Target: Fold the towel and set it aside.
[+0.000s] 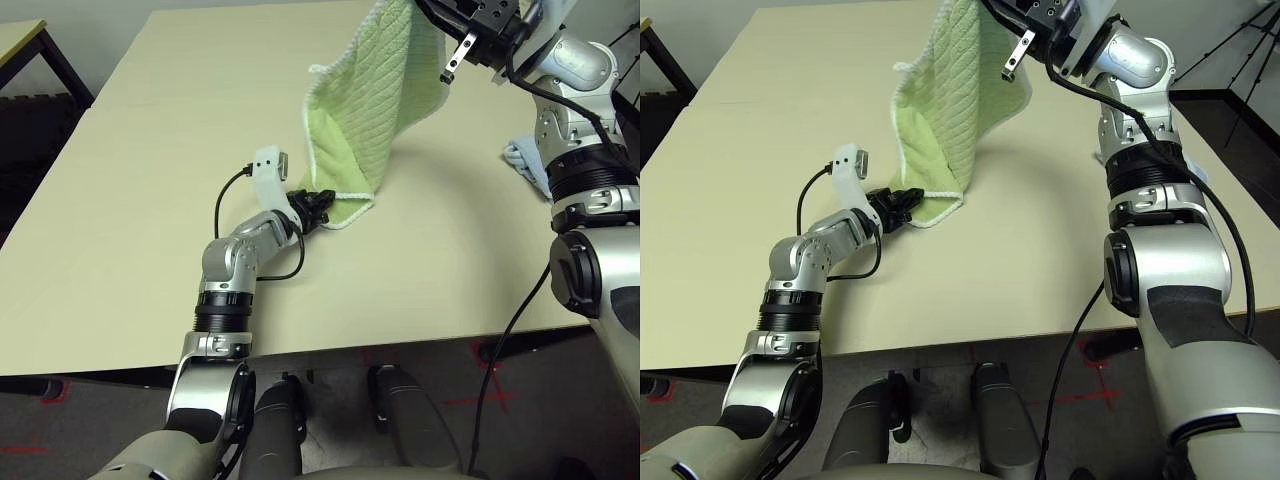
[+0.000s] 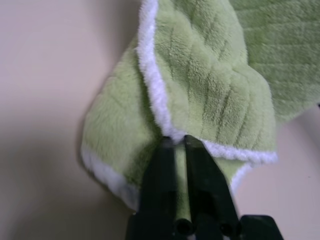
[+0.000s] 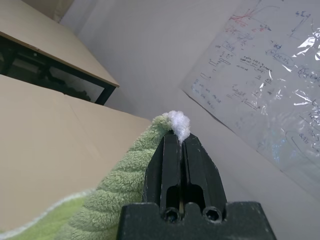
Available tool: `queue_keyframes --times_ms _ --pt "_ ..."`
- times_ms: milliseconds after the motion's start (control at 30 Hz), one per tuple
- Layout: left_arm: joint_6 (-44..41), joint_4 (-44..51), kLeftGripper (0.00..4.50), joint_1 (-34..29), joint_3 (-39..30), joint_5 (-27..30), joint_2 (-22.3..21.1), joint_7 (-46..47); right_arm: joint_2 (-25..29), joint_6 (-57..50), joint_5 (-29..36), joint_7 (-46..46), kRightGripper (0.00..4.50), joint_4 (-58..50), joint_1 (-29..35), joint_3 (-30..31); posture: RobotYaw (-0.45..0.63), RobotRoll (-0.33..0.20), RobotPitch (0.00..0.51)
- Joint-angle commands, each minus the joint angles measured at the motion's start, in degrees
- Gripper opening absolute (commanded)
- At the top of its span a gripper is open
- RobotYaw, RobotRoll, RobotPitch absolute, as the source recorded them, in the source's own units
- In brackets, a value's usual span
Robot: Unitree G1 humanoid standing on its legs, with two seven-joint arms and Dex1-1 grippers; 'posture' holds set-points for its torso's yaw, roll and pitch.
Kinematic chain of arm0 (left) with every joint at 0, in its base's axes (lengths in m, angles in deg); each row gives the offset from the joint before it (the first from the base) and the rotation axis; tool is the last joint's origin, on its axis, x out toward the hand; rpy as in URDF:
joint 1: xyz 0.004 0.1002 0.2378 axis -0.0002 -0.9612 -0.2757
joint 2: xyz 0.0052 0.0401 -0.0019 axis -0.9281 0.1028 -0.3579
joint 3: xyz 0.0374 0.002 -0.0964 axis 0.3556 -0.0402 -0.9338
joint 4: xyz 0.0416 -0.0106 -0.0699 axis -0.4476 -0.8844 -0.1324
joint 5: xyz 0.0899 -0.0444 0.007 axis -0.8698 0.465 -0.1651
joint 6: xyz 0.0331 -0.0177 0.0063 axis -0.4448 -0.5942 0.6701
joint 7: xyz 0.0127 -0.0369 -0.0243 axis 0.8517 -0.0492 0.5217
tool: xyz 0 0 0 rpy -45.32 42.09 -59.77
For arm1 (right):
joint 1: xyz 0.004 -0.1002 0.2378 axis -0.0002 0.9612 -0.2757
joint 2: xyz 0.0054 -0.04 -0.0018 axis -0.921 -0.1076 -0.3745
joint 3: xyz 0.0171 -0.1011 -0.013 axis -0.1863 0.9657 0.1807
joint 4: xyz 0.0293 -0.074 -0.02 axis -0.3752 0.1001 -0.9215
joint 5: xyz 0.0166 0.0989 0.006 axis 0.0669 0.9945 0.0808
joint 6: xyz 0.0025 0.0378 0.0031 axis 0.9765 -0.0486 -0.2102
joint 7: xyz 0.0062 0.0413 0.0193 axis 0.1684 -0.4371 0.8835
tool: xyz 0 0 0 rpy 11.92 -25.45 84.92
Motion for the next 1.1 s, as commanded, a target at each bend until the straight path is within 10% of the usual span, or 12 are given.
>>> queue_keyframes --times_ms 33,500,1100 --pt "0.6 2.5 0.01 -1.3 -0.9 -1.1 -1.6 1.1 -0.1 -0.1 -0.4 -0.5 0.00 -0.9 0.6 0.1 -0.14 0.000 0.149" --pt "2.3 8.1 0.01 -2.4 -3.6 -2.6 -6.8 3.9 -0.6 -0.5 -0.3 -0.6 0.00 -1.4 1.6 0.1 -0.13 0.000 0.150" --pt "-5.9 7.5 0.40 -2.8 -5.5 2.6 -3.3 4.2 -0.5 -0.5 -0.6 -0.2 0.00 -2.5 2.3 0.5 -0.14 0.000 0.150"
